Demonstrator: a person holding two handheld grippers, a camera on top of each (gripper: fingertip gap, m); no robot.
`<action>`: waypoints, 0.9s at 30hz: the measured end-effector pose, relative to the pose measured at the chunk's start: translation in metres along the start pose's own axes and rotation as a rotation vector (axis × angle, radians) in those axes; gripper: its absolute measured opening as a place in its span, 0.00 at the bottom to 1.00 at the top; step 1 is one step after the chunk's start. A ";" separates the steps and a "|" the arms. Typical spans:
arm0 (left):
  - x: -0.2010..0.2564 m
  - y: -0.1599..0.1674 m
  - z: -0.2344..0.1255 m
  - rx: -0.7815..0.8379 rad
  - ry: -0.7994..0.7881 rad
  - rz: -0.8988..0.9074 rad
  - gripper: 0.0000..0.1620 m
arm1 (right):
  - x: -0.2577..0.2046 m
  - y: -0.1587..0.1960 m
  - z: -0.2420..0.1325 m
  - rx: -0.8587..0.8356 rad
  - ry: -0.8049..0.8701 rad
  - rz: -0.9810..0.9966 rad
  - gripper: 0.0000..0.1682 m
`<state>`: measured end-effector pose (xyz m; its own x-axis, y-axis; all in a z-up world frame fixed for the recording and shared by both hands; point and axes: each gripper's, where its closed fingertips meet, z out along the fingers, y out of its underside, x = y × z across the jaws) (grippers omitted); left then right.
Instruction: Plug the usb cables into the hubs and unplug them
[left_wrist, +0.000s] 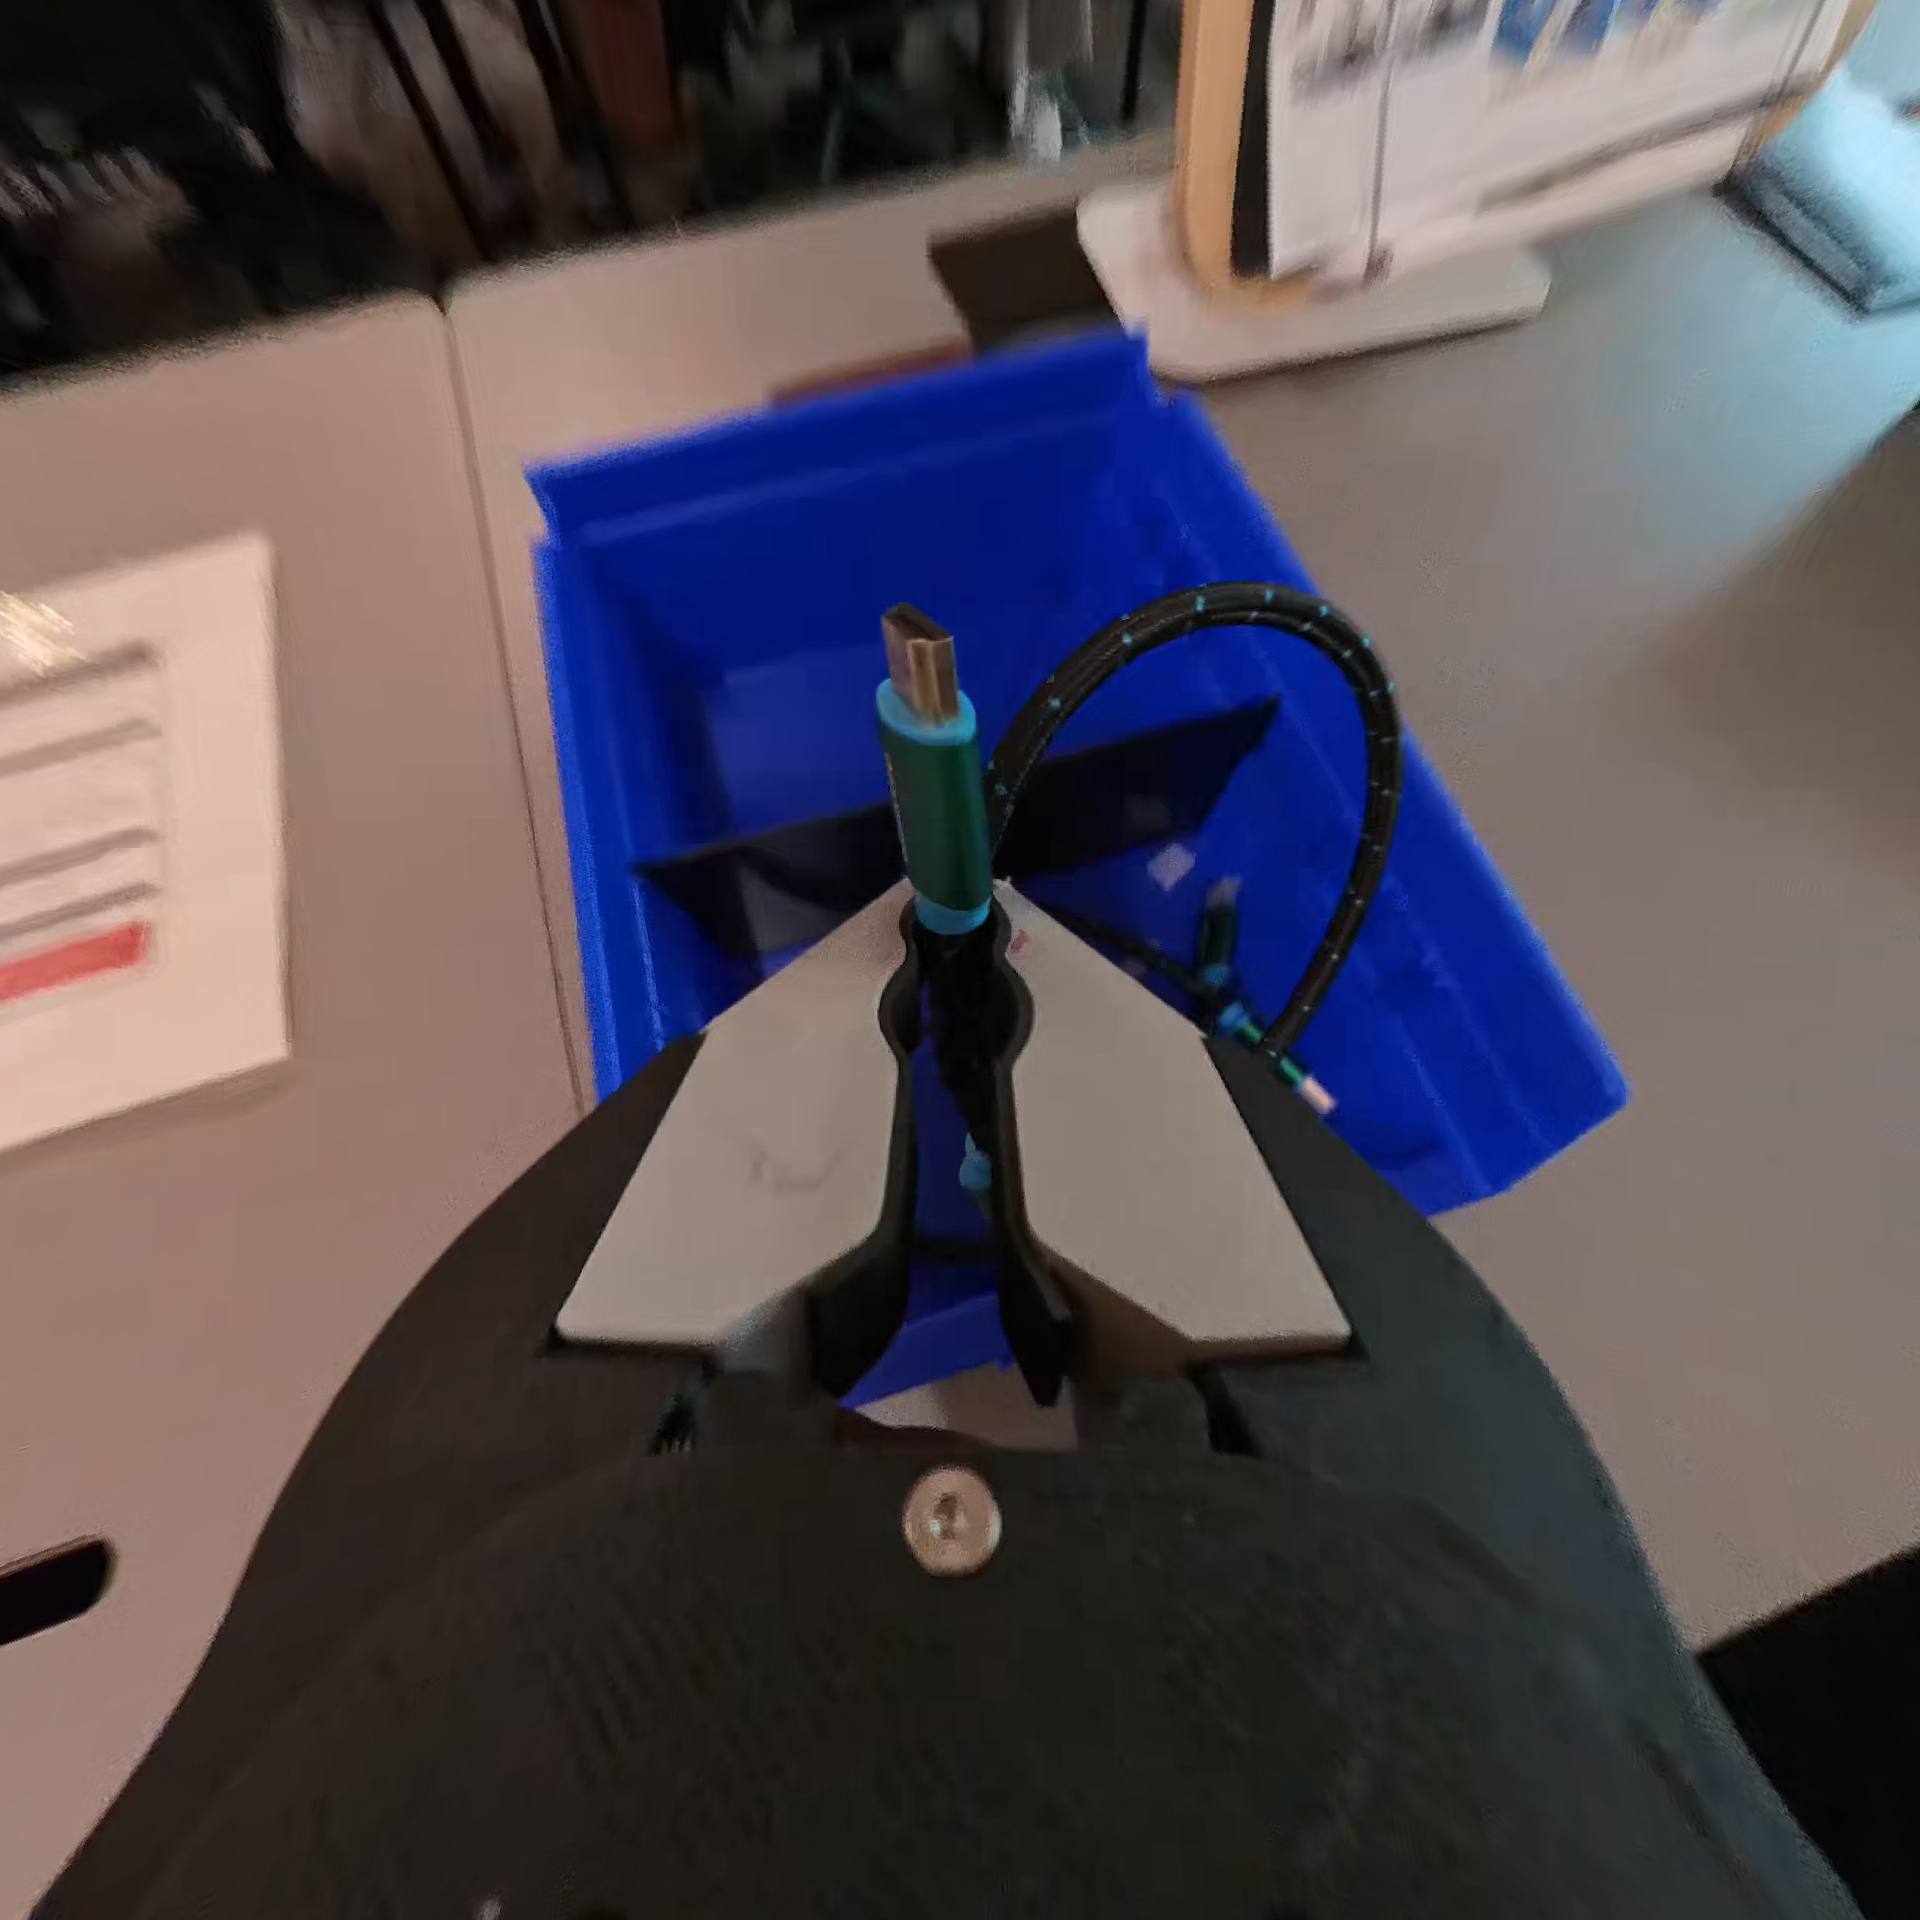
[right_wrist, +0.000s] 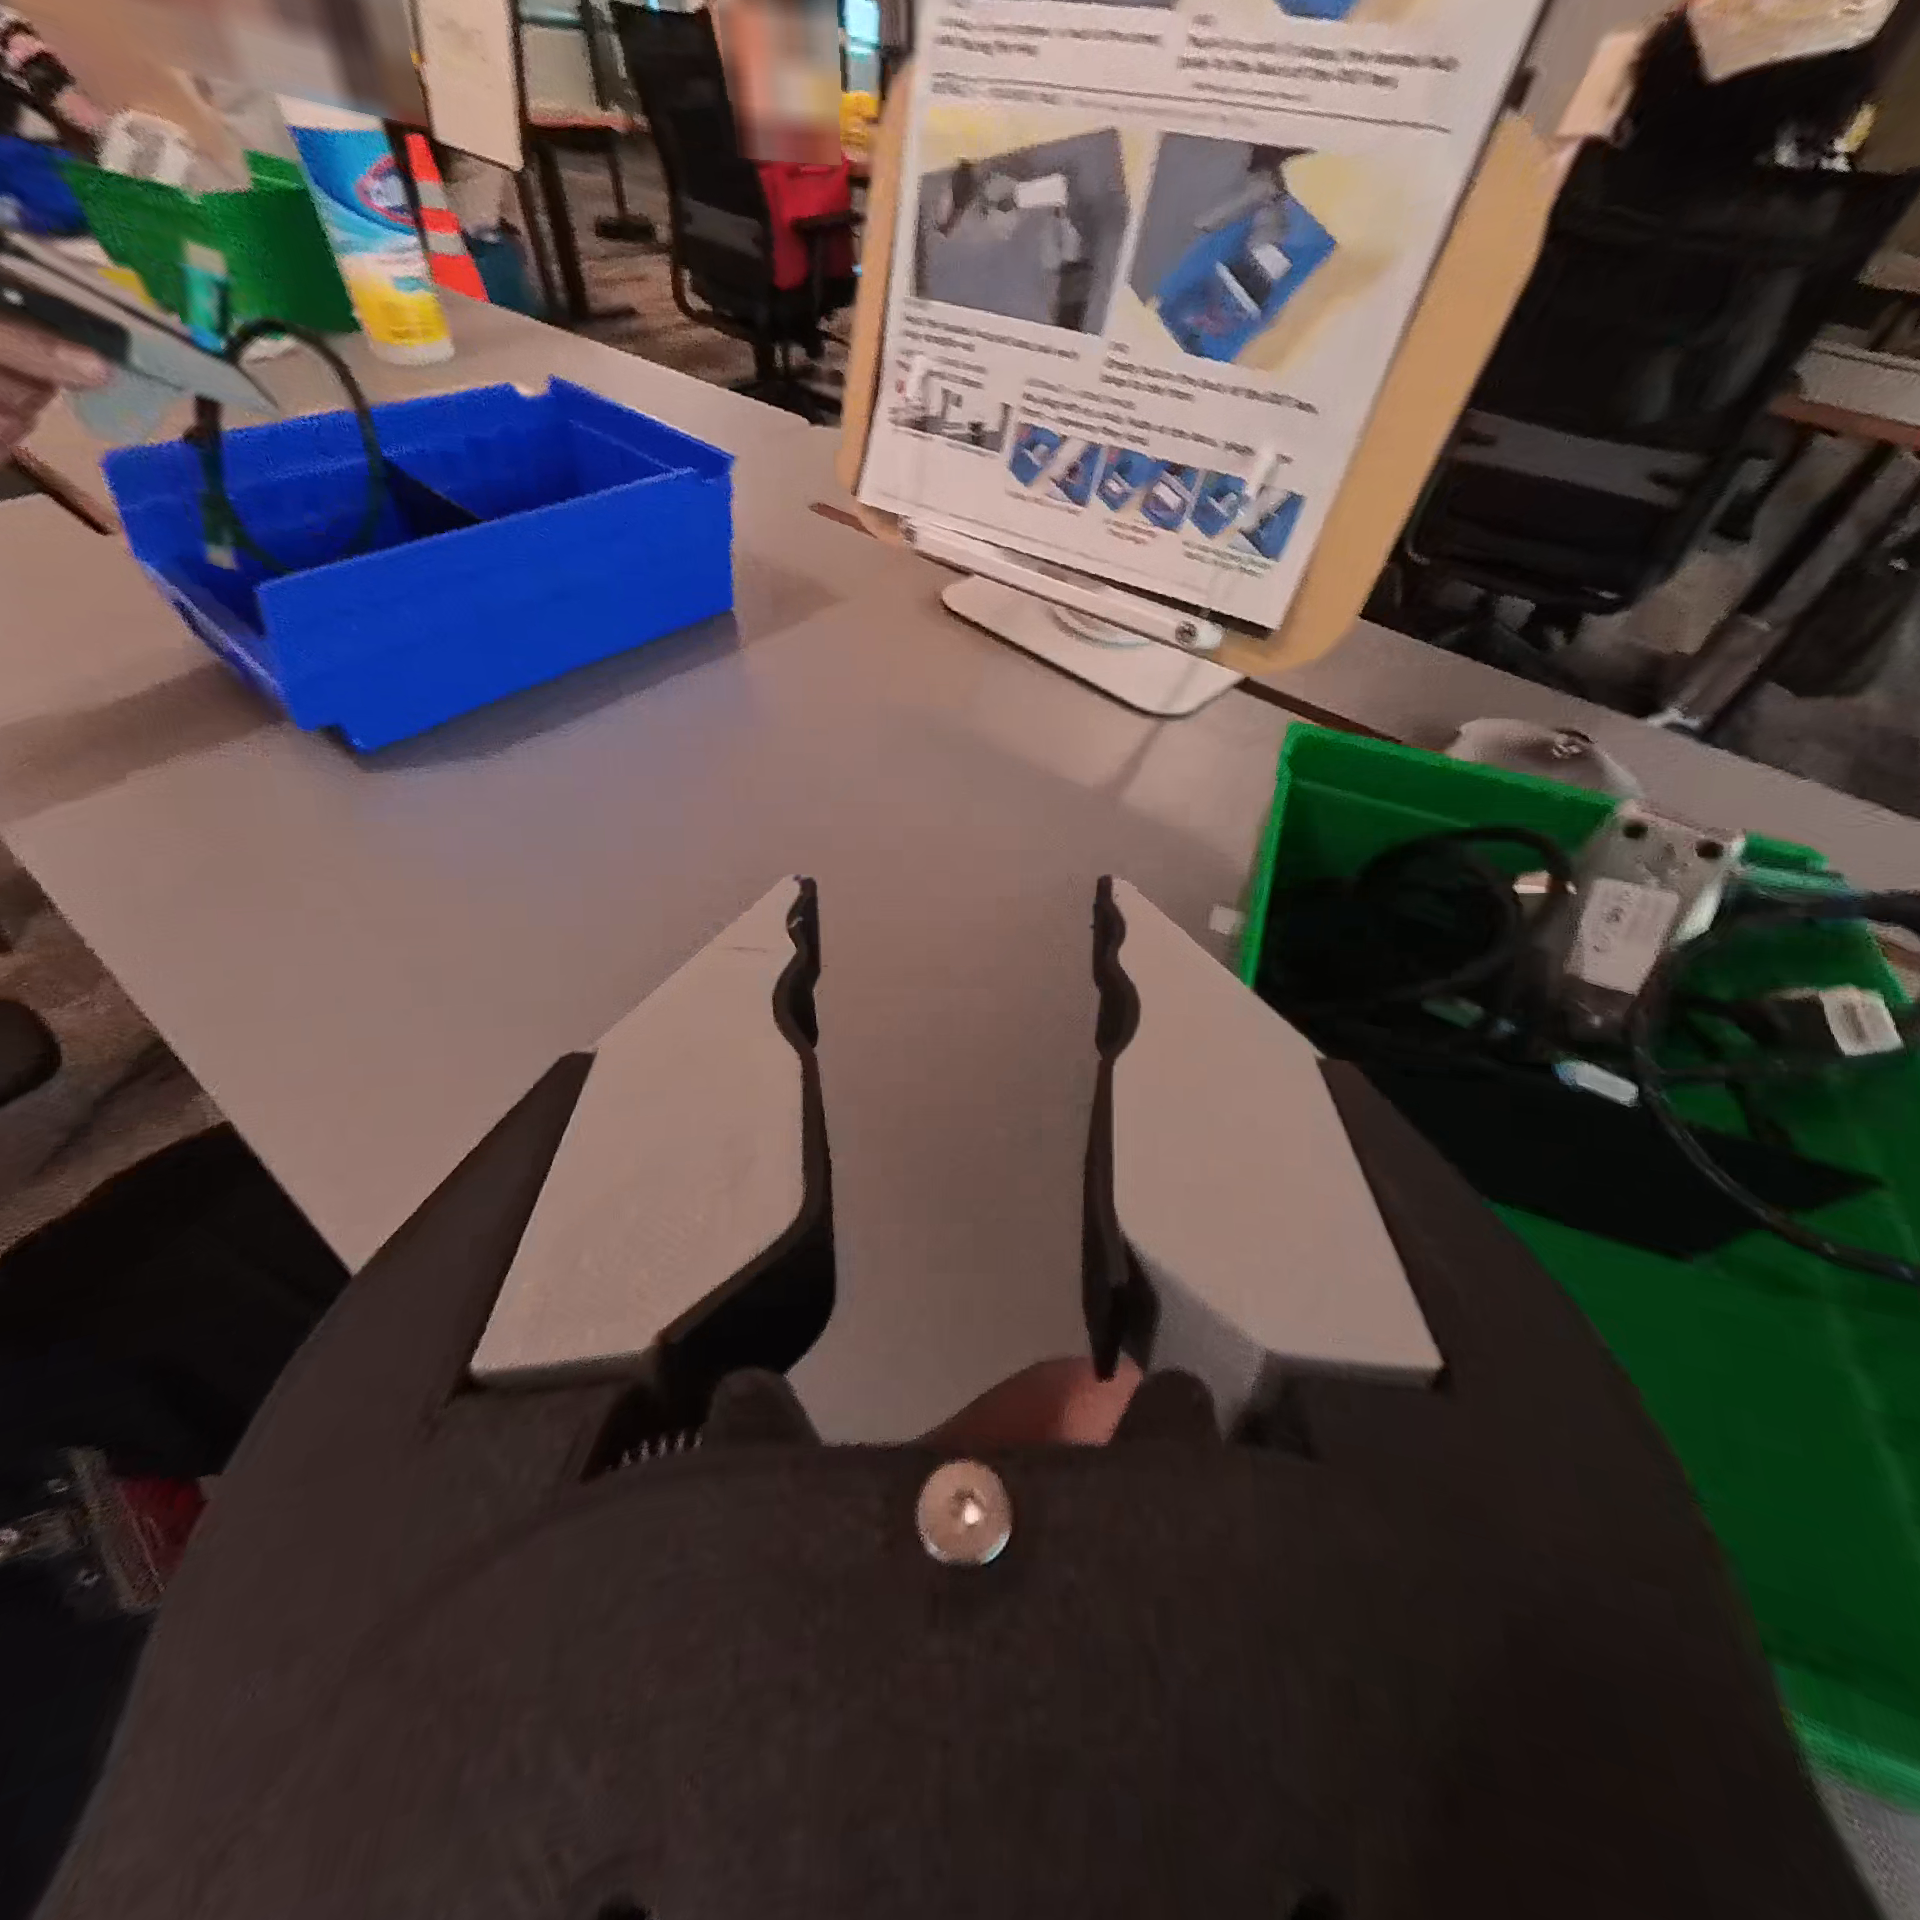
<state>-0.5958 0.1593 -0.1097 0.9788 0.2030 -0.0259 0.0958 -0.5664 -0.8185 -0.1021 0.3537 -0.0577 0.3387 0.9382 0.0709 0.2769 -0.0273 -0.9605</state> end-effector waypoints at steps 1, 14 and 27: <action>0.002 0.013 0.013 -0.066 0.046 -0.022 0.04 | 0.010 0.009 -0.005 -0.015 0.030 0.017 0.32; 0.026 0.030 0.006 -0.071 -0.056 0.028 0.57 | 0.071 0.099 -0.022 -0.200 0.292 0.064 0.57; 0.125 0.045 0.057 0.128 -0.205 0.222 0.09 | 0.094 0.126 0.013 -0.275 0.500 -0.113 0.17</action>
<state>-0.4796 0.2048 -0.1820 0.9153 0.2495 -0.3162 -0.1521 -0.5128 -0.8449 -0.0473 0.4434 -0.1755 0.6583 0.6657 0.3513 0.5369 -0.0881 -0.8391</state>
